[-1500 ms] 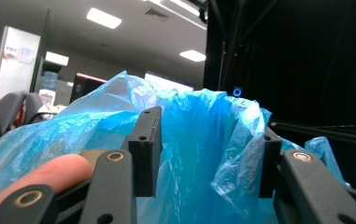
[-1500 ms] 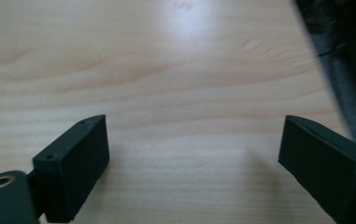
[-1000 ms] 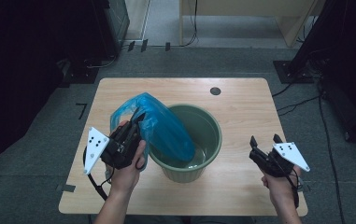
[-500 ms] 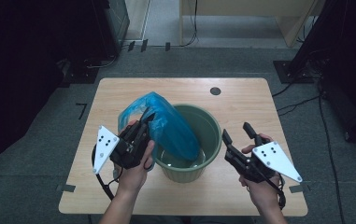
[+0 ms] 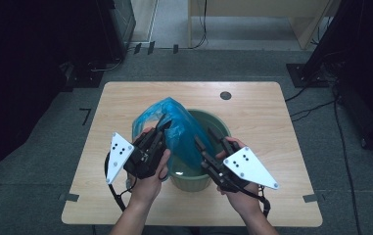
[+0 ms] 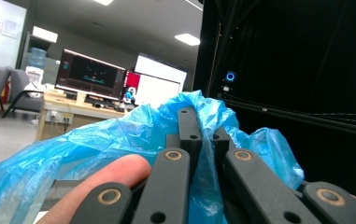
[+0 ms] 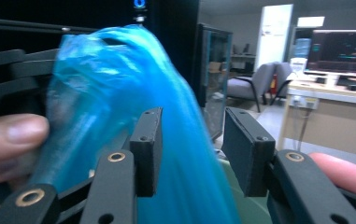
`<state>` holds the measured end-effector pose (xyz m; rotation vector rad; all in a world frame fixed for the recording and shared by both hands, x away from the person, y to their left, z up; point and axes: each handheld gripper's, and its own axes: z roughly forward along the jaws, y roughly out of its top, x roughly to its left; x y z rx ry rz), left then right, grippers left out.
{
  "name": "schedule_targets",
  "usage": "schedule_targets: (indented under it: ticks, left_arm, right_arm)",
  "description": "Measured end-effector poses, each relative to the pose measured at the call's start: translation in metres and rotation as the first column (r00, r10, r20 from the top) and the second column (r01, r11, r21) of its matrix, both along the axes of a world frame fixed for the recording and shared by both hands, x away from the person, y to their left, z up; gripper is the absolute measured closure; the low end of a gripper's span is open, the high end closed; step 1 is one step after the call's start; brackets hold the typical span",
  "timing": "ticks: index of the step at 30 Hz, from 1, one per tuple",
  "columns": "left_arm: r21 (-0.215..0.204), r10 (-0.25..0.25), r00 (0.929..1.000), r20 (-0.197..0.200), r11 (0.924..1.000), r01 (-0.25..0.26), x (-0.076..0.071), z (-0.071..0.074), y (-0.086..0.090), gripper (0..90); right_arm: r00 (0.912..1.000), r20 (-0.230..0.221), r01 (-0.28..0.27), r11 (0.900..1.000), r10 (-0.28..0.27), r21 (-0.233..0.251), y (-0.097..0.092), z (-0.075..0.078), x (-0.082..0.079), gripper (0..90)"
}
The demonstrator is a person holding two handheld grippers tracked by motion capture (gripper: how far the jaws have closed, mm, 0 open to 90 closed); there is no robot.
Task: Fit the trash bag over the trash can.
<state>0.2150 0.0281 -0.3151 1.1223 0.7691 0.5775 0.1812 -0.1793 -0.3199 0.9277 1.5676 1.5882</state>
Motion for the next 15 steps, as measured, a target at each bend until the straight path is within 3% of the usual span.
schedule_targets:
  ticks: [5, 7, 12, 15]
  left_arm:
    - [-0.009, -0.018, 0.9998, -0.007, 0.9998, 0.018, -0.001, -0.001, -0.002, 89.5]
    - [-0.017, -0.048, 0.9985, -0.025, 0.9987, 0.048, -0.001, -0.002, -0.004, 89.5]
    - [-0.021, -0.060, 0.9978, -0.030, 0.9980, 0.059, -0.001, -0.001, 0.001, 89.1]
    - [-0.019, -0.060, 0.9977, -0.032, 0.9980, 0.059, -0.001, 0.000, 0.005, 88.3]
  right_arm:
    - [0.9985, -0.045, -0.033, 0.9993, 0.032, -0.020, 0.016, -0.002, 0.008, 51.9]
    - [0.9970, -0.069, -0.037, 0.9992, 0.035, -0.019, 0.020, -0.002, 0.013, 53.5]
    - [0.9971, -0.074, -0.020, 0.9994, 0.018, -0.029, 0.021, -0.003, 0.017, 90.0]
    - [0.9975, -0.070, -0.010, 0.9997, 0.009, -0.023, 0.017, -0.003, 0.019, 90.0]
